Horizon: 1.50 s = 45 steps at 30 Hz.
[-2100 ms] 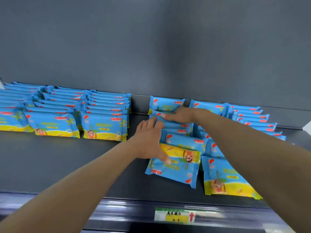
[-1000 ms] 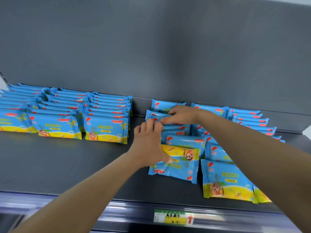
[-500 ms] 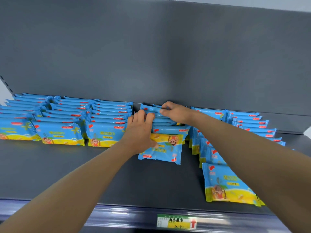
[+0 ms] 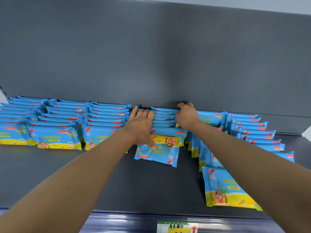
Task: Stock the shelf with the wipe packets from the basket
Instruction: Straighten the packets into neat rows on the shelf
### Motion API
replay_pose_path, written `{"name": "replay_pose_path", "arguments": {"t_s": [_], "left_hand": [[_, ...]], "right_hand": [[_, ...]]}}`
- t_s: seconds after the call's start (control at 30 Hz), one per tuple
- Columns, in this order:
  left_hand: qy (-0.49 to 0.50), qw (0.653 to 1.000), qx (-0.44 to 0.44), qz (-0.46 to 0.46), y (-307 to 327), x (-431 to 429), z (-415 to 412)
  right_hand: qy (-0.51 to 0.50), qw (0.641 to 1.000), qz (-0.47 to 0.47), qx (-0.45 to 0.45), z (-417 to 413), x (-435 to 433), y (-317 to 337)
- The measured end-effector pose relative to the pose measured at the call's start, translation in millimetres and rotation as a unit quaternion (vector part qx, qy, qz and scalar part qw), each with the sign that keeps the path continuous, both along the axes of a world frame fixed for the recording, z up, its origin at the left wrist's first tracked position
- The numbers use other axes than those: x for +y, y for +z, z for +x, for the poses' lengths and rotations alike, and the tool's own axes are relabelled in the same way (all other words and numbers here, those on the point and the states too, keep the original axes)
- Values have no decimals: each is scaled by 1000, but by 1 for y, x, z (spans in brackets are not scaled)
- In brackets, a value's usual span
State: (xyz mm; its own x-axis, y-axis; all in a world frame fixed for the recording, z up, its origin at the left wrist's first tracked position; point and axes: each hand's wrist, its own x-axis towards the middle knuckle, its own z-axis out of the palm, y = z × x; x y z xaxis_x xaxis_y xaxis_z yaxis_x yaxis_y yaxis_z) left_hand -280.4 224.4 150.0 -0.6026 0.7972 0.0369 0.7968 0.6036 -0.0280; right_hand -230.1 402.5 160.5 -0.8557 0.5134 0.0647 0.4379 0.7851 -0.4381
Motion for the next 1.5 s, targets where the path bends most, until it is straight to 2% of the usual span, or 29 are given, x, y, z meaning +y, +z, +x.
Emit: {"name": "replay_pose_path", "arguments": {"t_s": [0.2,0.33,0.47,0.63,0.8,1.0,1.1,1.17,1.2,1.27,1.37,1.43,1.5], "left_hand": [[12,999,36,21,-3,-3,-5],[24,997,56,38,-7,-10,-8],[0,998,54,31,-15,-12,-3],[-20,997,56,58,-20,-18,1],[-78,990,45,105,-28,-18,9],[-72,987,68,127,-30,-19,8],[-64,987,73,130,-29,-21,10],[-58,986,81,134,-30,-21,12],[-56,986,81,133,-30,-21,12],[-53,989,70,123,-28,-22,12],[-54,995,64,53,-27,-27,13],[-50,994,100,-2,-28,-29,16],[-38,990,135,-10,-31,-28,17]], "right_hand": [[0,1000,-20,-3,-3,3,4],[-11,988,-140,58,1,7,5],[-49,989,-132,47,6,4,1],[-36,984,-172,40,-2,-3,2],[-41,956,-283,57,-1,-1,0],[-28,970,-240,-1,14,-5,3],[26,958,-257,-121,27,-10,13],[48,952,-225,-201,33,-16,11],[42,957,-197,-208,33,-19,6],[25,976,-137,-165,33,-27,-4],[27,987,-84,-135,33,-32,-10],[35,988,-66,-132,34,-31,-10],[47,990,-64,-119,35,-30,-7]]}}
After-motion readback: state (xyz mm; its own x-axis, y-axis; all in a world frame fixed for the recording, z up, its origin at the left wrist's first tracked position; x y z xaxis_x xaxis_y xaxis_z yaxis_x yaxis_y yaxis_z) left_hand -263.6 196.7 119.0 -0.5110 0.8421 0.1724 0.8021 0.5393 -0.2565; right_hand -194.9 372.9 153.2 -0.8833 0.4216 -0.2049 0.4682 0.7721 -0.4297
